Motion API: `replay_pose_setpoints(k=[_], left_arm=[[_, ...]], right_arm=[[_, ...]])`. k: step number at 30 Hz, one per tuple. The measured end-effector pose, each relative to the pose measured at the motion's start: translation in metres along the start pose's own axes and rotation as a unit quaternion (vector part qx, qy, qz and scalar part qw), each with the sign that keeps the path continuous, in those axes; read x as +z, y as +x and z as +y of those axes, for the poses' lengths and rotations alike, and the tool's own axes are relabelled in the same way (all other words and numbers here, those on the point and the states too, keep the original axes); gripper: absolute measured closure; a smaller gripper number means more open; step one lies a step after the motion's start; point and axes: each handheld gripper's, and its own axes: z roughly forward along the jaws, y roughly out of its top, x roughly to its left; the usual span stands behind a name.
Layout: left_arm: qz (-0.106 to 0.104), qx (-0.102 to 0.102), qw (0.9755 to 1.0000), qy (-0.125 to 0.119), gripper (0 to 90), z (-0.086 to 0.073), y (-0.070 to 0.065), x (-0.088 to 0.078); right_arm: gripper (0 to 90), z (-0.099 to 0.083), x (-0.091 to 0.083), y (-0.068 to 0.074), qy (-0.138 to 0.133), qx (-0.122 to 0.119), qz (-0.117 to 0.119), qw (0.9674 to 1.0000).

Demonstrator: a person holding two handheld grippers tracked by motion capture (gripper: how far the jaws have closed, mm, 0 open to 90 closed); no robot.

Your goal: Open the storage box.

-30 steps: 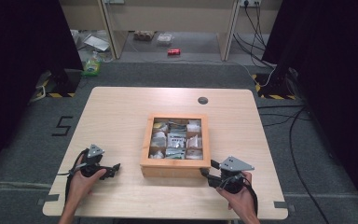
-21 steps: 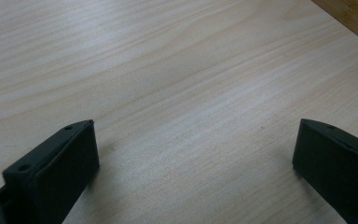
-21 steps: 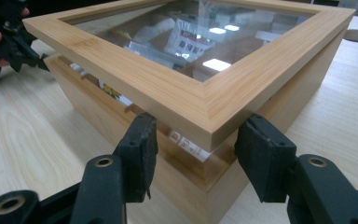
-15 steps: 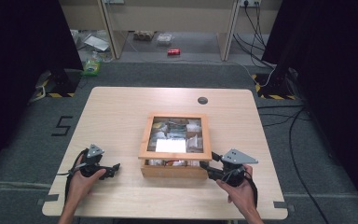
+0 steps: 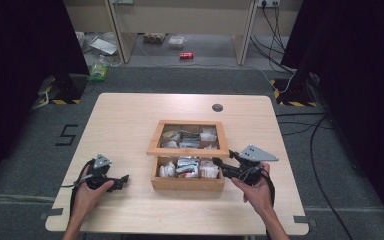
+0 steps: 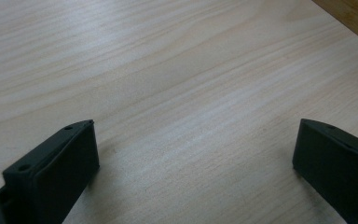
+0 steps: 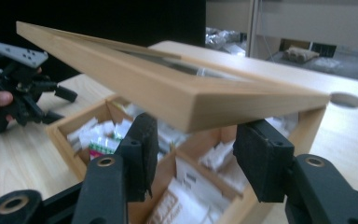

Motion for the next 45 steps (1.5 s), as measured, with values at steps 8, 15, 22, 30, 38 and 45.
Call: replay_pose_setpoints(k=[8, 15, 22, 30, 38, 45], left_arm=[[0.0, 0.0, 1.0, 0.0, 0.0, 0.0, 0.0, 0.0], [0.0, 0.0, 1.0, 0.001, 0.0, 0.0, 0.0, 0.0], [0.0, 0.0, 1.0, 0.001, 0.0, 0.0, 0.0, 0.0], [0.0, 0.0, 1.0, 0.001, 0.0, 0.0, 0.0, 0.0], [0.0, 0.0, 1.0, 0.0, 0.0, 0.0, 0.0, 0.0], [0.0, 0.0, 1.0, 0.001, 0.0, 0.0, 0.0, 0.0]], right_arm=[[53.3, 0.027, 0.012, -0.001, -0.009, -0.017, -0.002, 0.9998], [53.4, 0.038, 0.018, -0.009, -0.016, -0.015, -0.005, 0.9997], [53.4, 0.041, 0.025, -0.016, -0.013, -0.006, -0.012, 0.9998], [53.2, 0.053, 0.033, -0.023, -0.016, -0.002, -0.022, 0.9996], [52.3, 0.066, 0.044, -0.031, -0.023, 0.007, -0.035, 0.9991], [52.0, 0.076, 0.054, -0.038, -0.018, 0.011, -0.046, 0.9987]])
